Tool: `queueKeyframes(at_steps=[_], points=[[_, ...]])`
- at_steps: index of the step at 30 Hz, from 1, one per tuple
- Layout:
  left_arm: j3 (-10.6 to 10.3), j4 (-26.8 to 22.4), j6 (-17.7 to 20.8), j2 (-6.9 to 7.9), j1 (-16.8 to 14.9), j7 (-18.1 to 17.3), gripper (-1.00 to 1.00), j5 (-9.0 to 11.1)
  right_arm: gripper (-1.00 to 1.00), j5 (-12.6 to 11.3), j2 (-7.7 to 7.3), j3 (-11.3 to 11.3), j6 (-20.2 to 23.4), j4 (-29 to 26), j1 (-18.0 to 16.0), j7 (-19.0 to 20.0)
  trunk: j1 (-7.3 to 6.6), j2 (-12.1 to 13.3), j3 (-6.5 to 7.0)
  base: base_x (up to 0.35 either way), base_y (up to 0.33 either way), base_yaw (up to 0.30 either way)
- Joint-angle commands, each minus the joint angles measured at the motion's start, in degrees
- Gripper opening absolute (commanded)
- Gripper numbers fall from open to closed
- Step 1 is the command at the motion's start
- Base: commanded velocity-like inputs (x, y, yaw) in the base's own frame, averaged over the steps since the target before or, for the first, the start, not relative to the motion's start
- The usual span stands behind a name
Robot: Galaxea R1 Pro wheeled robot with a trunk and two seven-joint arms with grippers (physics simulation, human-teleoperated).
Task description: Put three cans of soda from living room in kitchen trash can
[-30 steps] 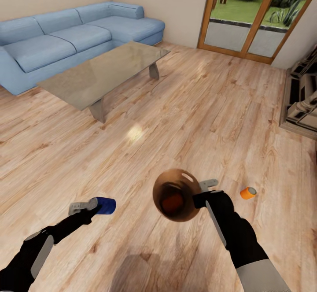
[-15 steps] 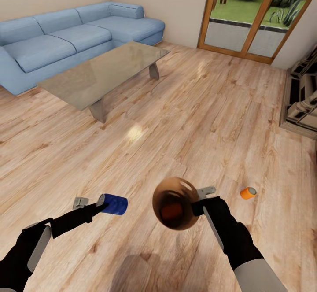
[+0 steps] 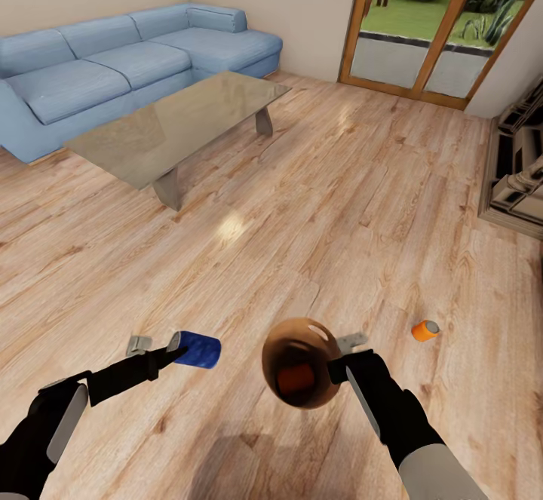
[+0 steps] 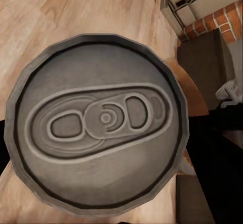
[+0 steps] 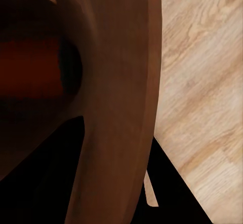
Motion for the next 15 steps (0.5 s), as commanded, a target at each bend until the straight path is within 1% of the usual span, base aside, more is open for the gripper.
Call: queueKeyframes(at_steps=[1, 4, 6, 9, 14, 15], points=[[0.01, -0.39, 0.15, 0.0, 0.0, -0.35, -1.0, -0.05, -1.0, -0.74, 0.03, 0.02, -0.04, 0.26, -0.04, 0.06, 0.0, 0.0, 0.0, 0.0, 0.0, 0.0], [0.03, -1.83, 0.65, 0.0, 0.0, -1.63, -1.0, -0.05, -1.0, -0.74, 0.32, 0.02, -0.92, 2.49, -0.37, 0.05, 0.0, 0.0, 0.0, 0.0, 0.0, 0.0], [0.03, -2.09, 0.73, 0.0, 0.0, -1.87, -1.0, -0.04, -1.0, -0.74, 0.73, 0.02, -2.39, 3.66, -0.46, 0.03, 0.0, 0.0, 0.0, 0.0, 0.0, 0.0], [-0.03, -2.25, 0.81, -0.07, 0.0, -2.02, -1.0, -0.03, -1.0, -0.74, 1.24, 0.02, -3.44, 4.91, -0.57, -0.01, 0.0, 0.0, 0.0, 0.0, 0.0, 0.0], [-0.28, -2.34, 0.89, -0.38, 0.0, -2.1, -1.0, -0.03, -1.0, -0.74, 2.05, 0.02, -4.05, 5.74, -0.63, -0.04, 0.0, 0.0, 0.0, 0.0, 0.0, 0.0], [-0.34, -2.35, 0.9, -0.67, 0.0, -2.11, -1.0, -0.03, -1.0, -0.74, 2.3, 0.02, -4.11, 5.84, -0.64, -0.04, 0.0, 0.0, 0.0, 0.0, 0.0, 0.0]])
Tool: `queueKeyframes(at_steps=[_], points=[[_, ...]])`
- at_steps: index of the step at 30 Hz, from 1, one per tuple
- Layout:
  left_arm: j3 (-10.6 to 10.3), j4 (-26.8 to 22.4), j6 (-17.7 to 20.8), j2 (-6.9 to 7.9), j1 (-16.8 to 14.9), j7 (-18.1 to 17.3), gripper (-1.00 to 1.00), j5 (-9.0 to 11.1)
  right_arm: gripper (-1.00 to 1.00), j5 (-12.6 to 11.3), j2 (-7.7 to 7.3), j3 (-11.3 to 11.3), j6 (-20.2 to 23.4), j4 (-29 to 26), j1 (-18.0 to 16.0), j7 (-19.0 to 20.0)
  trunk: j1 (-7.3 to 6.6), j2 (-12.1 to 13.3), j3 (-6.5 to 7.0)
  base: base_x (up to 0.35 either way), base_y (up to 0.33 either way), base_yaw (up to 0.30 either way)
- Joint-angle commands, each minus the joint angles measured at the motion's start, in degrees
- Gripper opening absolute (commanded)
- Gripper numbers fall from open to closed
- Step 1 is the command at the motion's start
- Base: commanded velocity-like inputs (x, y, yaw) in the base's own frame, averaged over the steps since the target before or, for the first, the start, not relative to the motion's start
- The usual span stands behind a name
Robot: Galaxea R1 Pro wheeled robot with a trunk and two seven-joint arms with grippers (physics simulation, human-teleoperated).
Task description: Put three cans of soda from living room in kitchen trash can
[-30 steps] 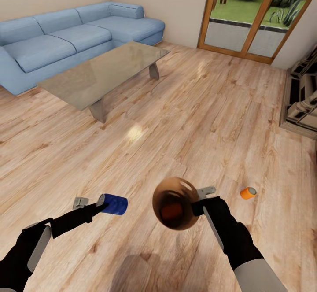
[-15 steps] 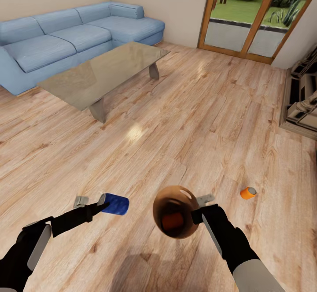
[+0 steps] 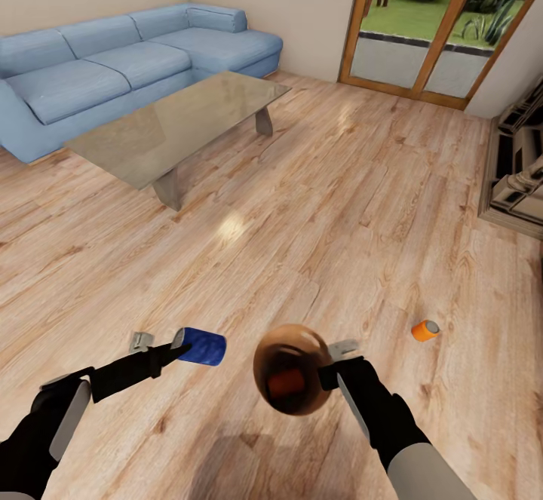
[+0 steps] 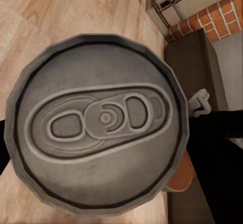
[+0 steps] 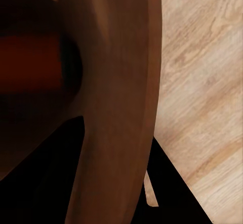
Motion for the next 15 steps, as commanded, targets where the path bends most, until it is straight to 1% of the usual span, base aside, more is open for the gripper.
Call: queueKeyframes(at_steps=[1, 3, 8, 15], points=[[-0.01, 0.0, -0.01, -0.17, 0.0, -0.03, -1.0, 0.0, -1.0, -0.62, 0.07, 0.02, -0.03, 0.01, -0.02, -0.04, 0.0, 0.0, 0.0, 0.0, 0.0, 0.0], [-0.04, 0.0, -0.01, -0.82, 0.0, -0.03, -1.0, -0.01, -1.0, -0.62, 0.29, 0.02, -0.06, 0.11, -0.02, -1.18, 0.0, 0.0, 0.0, 0.0, 0.0, 0.0], [-0.11, -0.01, -0.01, -1.4, 0.0, -0.03, -1.0, 0.0, -1.0, -0.62, 0.82, 0.02, -0.08, 0.19, -0.02, -3.04, 0.0, 0.0, 0.0, 0.0, 0.0, 0.0], [-0.18, -0.04, -0.01, -2.84, 0.0, -0.04, -1.0, -0.03, -1.0, -0.62, 1.03, 0.02, -0.13, 0.77, -0.02, -3.51, 0.0, 0.0, 0.0, 0.0, 0.0, 0.0]])
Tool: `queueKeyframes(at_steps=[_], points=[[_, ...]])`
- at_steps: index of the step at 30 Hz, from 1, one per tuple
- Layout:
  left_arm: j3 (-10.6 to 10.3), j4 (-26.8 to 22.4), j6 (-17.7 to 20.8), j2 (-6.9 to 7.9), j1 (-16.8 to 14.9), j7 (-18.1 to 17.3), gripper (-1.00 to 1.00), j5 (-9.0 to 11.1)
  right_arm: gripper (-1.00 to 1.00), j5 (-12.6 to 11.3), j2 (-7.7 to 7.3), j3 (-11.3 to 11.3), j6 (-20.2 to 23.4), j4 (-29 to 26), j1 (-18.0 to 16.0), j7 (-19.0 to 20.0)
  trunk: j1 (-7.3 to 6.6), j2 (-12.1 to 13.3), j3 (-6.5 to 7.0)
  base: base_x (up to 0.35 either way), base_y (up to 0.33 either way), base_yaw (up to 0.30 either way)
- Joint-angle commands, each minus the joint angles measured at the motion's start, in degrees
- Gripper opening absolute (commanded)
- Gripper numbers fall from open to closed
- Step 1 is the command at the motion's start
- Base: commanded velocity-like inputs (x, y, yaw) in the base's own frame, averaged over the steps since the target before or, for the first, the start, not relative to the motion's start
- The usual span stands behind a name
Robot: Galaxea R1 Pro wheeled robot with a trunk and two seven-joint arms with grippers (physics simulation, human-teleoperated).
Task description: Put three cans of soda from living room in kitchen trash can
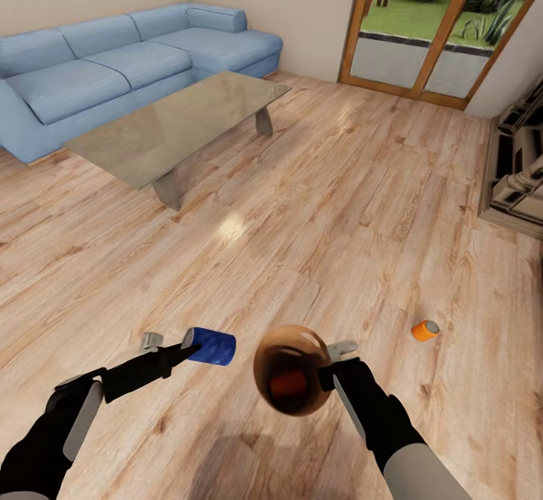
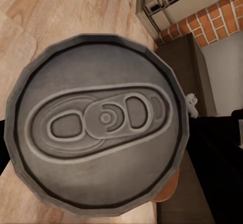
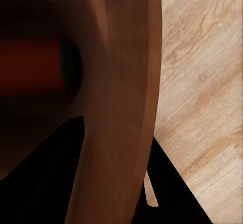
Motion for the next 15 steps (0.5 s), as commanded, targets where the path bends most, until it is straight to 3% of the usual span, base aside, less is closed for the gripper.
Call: queueKeyframes(at_steps=[1, 7, 15], points=[[-0.02, -0.01, -0.01, -0.4, 0.0, -0.03, -1.0, -0.02, -1.0, -0.55, 0.03, 0.09, -0.06, 0.18, -0.02, 0.04, 0.0, 0.0, 0.0, 0.0, 0.0, 0.0], [-0.21, -0.04, -0.01, -1.9, 0.0, -0.03, -1.0, -0.06, -1.0, -0.55, 0.05, 0.34, -0.08, 0.61, -0.02, 0.01, 0.0, 0.0, 0.0, 0.0, 0.0, 0.0], [-1.48, -0.05, -0.01, -2.44, -0.02, 0.05, -1.0, -0.06, -1.0, -0.55, 0.06, 0.37, -0.08, 0.86, -0.02, 0.01, 0.0, 0.0, 0.0, 0.0, 0.0, 0.0]])
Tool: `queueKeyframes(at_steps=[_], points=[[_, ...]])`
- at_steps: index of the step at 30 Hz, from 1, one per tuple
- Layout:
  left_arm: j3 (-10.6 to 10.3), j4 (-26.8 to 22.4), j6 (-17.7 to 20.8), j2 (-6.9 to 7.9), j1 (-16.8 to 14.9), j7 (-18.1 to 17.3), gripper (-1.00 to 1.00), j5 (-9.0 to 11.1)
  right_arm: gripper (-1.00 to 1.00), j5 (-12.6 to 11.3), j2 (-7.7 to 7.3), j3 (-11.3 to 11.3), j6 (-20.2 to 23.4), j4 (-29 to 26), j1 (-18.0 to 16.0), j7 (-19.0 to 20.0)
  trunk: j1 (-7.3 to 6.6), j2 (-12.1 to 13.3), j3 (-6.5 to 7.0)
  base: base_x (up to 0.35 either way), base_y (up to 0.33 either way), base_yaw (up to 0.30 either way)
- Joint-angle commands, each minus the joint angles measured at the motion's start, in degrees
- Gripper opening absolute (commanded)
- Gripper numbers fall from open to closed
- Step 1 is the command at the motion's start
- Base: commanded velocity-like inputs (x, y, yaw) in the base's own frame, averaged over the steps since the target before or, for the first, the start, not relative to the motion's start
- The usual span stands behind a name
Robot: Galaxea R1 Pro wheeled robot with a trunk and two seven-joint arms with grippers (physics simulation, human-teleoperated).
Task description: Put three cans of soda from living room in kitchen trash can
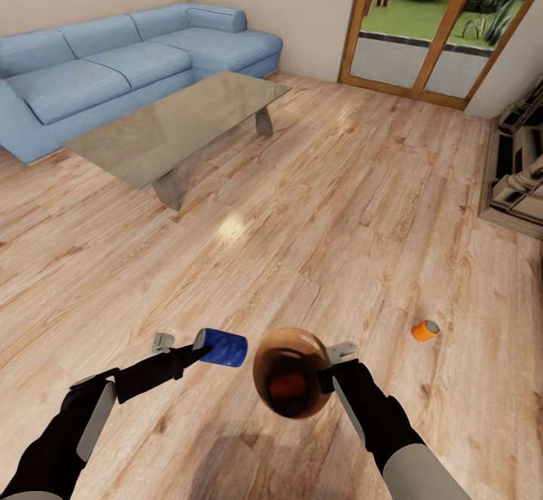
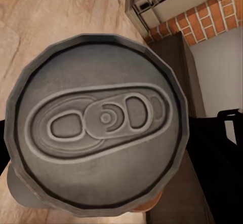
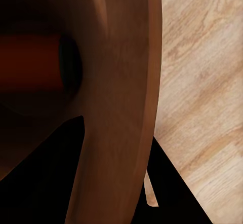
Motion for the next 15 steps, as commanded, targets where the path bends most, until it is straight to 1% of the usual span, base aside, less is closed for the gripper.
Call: queueKeyframes(at_steps=[1, 2, 3, 5, 15], points=[[-0.03, 0.0, -0.01, -0.08, 0.0, -0.02, -1.0, 0.0, -1.0, -0.64, 0.01, 0.02, -0.05, 0.0, -0.01, 0.06, 0.0, 0.0, 0.0, 0.0, 0.0, 0.0], [-0.06, 0.0, -0.01, -0.25, 0.0, -0.02, -1.0, 0.0, -1.0, -0.64, 0.01, 0.02, -0.05, 0.0, -0.01, 0.06, 0.0, 0.0, 0.0, 0.0, 0.0, 0.0], [-0.11, 0.0, -0.01, -0.96, 0.01, -0.02, -1.0, 0.0, -1.0, -0.64, 0.01, 0.02, -0.05, 0.01, -0.01, 0.06, 0.0, 0.0, 0.0, 0.0, 0.0, 0.0], [-0.18, 0.0, -0.01, -1.61, 0.01, -0.01, -1.0, 0.0, -1.0, -0.64, 0.01, 0.02, -0.05, 0.01, -0.01, 0.06, 0.0, 0.0, 0.0, 0.0, 0.0, 0.0], [-0.38, -0.06, -0.01, -2.05, 0.01, -0.01, -1.0, 0.0, -1.0, -0.64, 0.01, 0.02, -0.05, 0.12, -0.01, 0.06, 0.0, 0.0, 0.0, 0.0, 0.0, 0.0]])
